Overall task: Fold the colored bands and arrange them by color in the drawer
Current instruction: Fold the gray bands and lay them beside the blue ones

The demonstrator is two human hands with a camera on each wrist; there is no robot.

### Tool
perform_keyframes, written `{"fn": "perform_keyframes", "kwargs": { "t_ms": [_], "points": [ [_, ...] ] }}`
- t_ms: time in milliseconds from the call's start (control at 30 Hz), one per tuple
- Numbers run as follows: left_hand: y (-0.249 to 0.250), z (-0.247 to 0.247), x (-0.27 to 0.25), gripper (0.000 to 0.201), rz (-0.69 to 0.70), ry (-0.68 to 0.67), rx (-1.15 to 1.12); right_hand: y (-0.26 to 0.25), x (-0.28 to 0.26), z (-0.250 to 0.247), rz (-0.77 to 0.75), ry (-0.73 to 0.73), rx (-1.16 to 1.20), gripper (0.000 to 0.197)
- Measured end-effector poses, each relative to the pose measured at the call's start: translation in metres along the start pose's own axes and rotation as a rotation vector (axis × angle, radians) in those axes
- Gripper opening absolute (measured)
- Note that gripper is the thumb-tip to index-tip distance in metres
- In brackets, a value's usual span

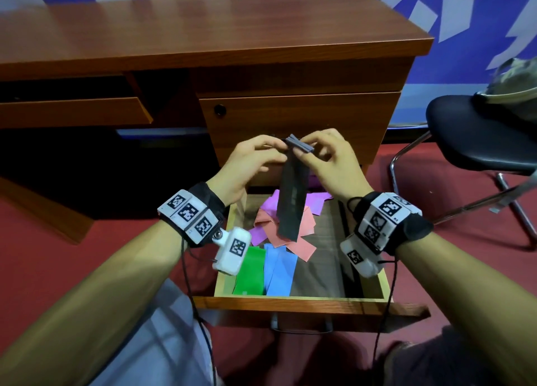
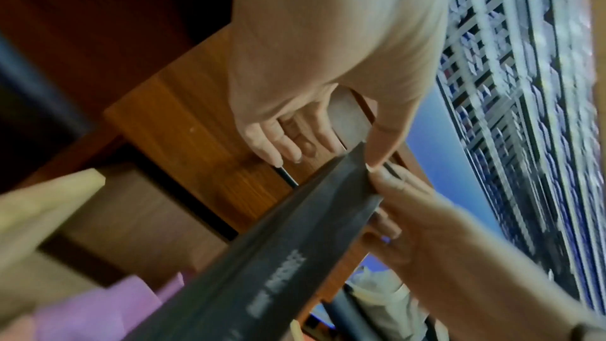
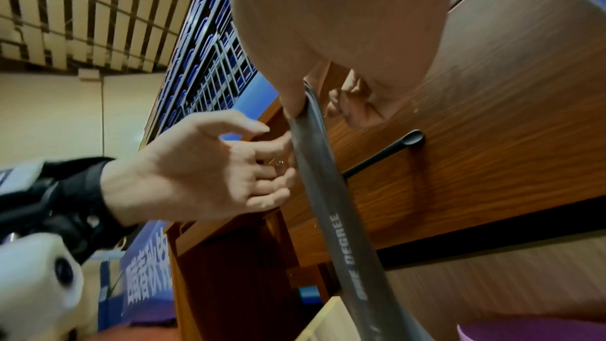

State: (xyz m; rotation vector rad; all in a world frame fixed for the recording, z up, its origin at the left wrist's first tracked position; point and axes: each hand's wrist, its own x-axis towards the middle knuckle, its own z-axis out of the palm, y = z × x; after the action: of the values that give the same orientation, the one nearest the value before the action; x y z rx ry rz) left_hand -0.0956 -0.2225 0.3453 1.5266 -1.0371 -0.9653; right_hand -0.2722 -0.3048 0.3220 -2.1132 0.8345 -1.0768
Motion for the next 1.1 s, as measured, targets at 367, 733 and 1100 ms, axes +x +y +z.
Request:
{"fn": "perform_keyframes", "kwargs": {
  "t_ms": [367, 733, 1100],
  "points": [
    [-0.019, 0.031, 0.002, 0.055, 0.087, -0.193, -0.013, -0.031, 0.008, -0.007, 0.031, 0.019, 0.403, 0.006],
    [-0.038, 0.039, -0.010, 0.020, -0.109, -0.472, -0.102, -0.027, 0.027, -0.032, 0.239, 0.203, 0.620, 0.011],
    [-0.062, 0.025, -0.016, 0.022, -0.328, -0.500, 0.040, 0.029, 0.031, -0.057, 0.475, 0.516, 0.580, 0.020]
  ]
}}
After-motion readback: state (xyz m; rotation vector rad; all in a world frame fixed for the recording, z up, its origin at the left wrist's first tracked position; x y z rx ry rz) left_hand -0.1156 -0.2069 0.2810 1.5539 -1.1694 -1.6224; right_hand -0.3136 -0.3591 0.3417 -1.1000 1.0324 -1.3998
